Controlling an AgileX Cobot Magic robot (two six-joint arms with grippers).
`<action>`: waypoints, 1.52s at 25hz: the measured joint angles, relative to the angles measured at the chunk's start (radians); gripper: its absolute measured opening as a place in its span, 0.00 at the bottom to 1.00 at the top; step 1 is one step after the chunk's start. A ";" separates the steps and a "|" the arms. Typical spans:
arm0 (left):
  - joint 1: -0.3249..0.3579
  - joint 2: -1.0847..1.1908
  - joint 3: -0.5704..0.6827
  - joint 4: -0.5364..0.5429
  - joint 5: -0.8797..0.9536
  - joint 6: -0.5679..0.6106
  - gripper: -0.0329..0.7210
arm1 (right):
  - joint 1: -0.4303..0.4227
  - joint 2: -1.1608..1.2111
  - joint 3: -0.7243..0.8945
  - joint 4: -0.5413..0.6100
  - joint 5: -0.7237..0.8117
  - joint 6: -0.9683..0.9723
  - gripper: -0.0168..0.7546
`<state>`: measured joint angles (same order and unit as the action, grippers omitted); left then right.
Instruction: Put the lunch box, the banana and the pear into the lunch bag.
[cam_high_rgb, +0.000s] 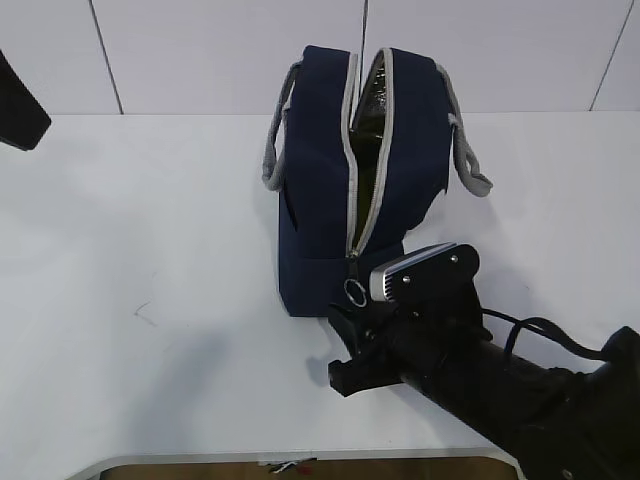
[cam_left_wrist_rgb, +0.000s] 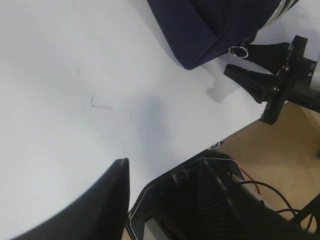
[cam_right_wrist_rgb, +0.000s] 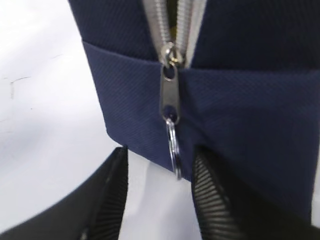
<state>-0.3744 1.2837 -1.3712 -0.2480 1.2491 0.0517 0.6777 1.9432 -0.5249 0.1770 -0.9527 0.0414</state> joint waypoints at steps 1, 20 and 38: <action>0.000 0.000 0.000 0.000 0.000 0.000 0.50 | 0.000 0.000 0.000 0.000 0.000 0.000 0.47; 0.000 0.000 0.000 0.006 0.000 0.000 0.49 | 0.000 0.000 0.000 0.000 -0.033 0.000 0.33; 0.000 0.000 0.000 0.006 0.000 0.000 0.48 | 0.000 0.000 0.022 0.002 -0.090 0.031 0.33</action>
<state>-0.3744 1.2837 -1.3712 -0.2416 1.2491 0.0517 0.6777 1.9432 -0.5024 0.1793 -1.0430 0.0719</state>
